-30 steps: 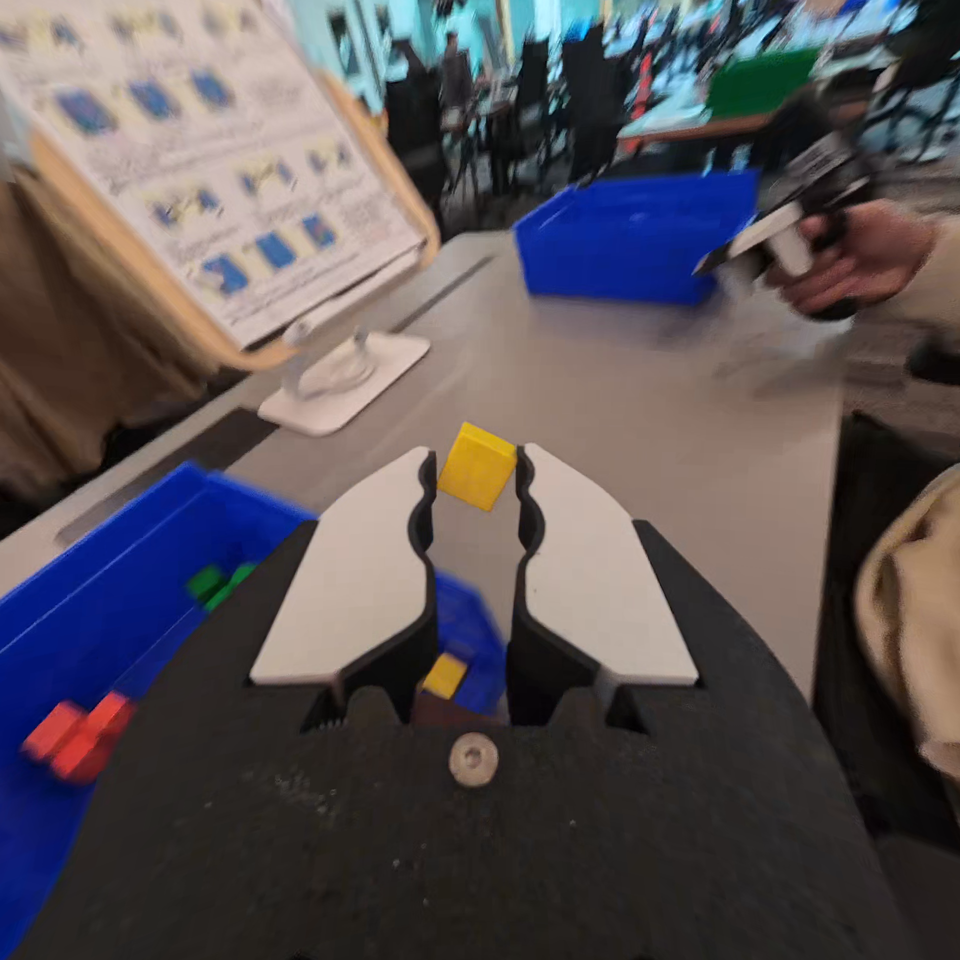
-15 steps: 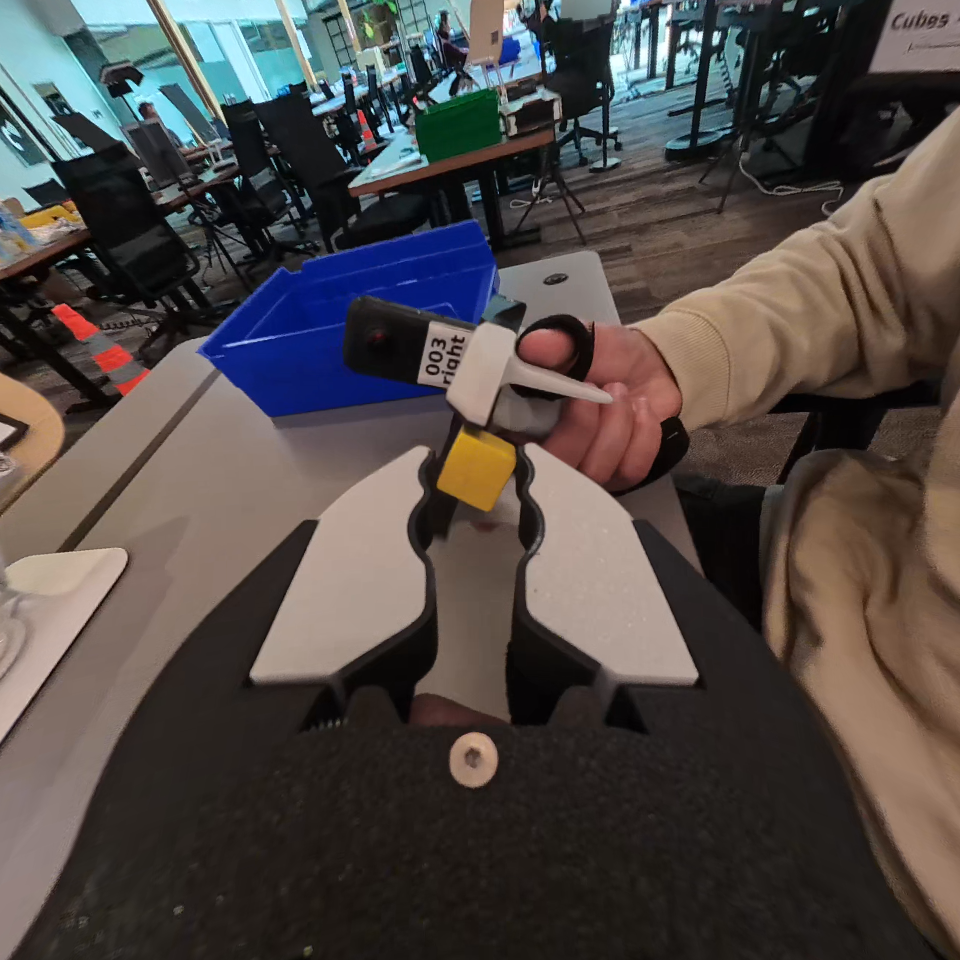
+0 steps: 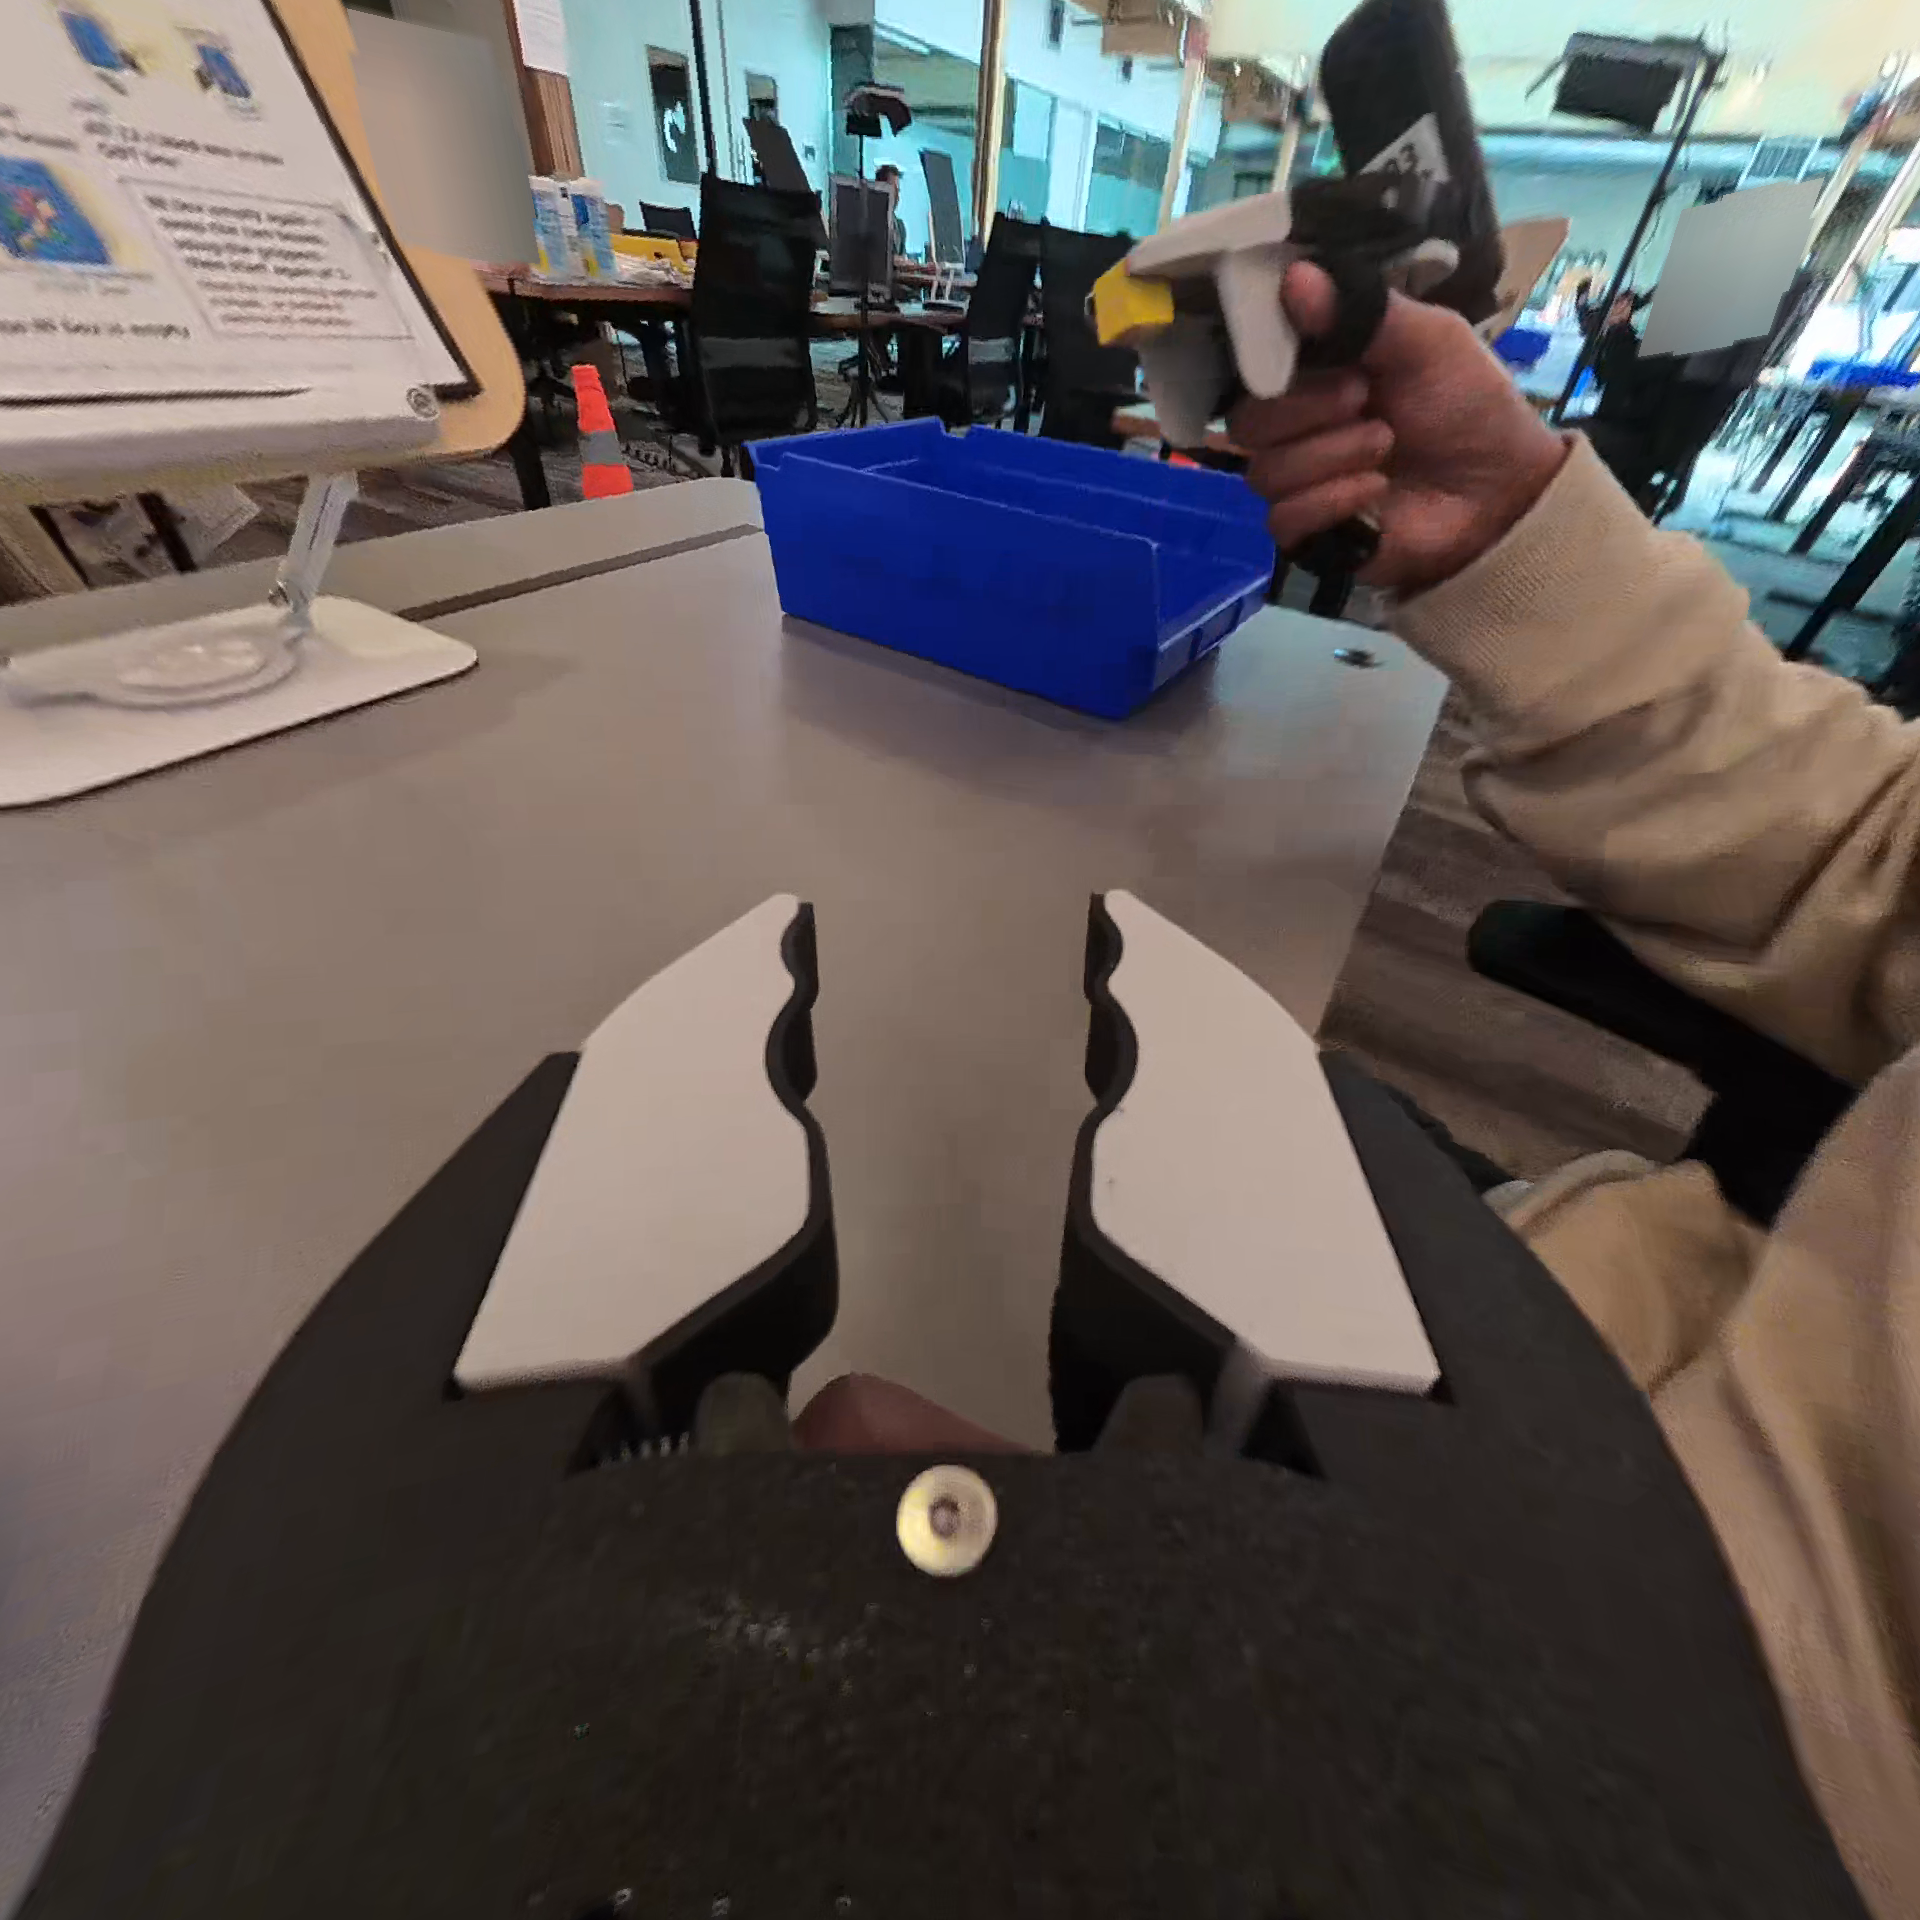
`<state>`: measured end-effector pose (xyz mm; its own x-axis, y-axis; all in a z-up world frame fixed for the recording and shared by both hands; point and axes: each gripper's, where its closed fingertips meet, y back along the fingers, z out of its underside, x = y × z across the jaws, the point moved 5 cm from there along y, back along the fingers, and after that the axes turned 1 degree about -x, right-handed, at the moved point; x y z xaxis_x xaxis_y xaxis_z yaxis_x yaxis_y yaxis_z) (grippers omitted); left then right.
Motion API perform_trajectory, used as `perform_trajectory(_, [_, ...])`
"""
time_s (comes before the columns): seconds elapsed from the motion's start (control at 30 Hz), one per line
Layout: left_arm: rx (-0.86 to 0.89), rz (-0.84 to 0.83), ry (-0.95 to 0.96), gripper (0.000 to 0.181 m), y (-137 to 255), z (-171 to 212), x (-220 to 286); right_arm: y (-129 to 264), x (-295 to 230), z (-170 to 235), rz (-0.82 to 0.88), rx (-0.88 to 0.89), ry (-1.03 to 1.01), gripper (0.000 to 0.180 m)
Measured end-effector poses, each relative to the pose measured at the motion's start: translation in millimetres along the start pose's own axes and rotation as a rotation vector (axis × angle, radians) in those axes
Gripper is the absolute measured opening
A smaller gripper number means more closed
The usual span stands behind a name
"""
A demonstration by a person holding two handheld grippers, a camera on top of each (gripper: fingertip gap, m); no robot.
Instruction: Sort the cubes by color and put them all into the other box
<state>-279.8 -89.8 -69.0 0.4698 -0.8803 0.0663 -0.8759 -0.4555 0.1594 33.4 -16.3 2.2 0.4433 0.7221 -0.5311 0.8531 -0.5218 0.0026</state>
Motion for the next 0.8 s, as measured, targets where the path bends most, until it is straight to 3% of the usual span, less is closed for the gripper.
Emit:
perform_trajectory(0.1, [0.022,0.008,0.047,0.047,17.5,1.0,1.3,53.5,68.6,-46.5,0.518,-0.075,0.217,0.023])
perform_trajectory(0.17, [0.043,0.003,0.032,0.044,19.0,-4.2,0.1,63.8,137.1,-51.9,0.716,-0.274,0.177,0.023])
perform_trajectory(0.3, [0.031,0.020,0.022,0.045,8.7,-7.8,2.2,51.2,248.2,-30.8,0.844,-0.648,-0.039,0.024])
perform_trajectory(0.53, [-0.055,-0.039,-0.069,0.049,10.6,11.8,2.9,25.6,291.7,-16.8,0.888,-0.890,-0.069,0.026])
perform_trajectory(0.63, [-0.067,-0.086,-0.068,0.048,12.6,13.0,-3.0,28.9,275.4,-31.8,0.889,-0.800,-0.028,0.034])
perform_trajectory(0.73, [-0.106,-0.204,-0.060,0.048,16.4,17.5,-16.9,32.0,204.4,-62.5,0.840,-0.489,0.150,0.034])
perform_trajectory(0.8, [-0.134,-0.279,-0.039,0.048,19.2,19.9,-26.8,27.5,132.5,-61.7,0.739,-0.219,0.276,0.035])
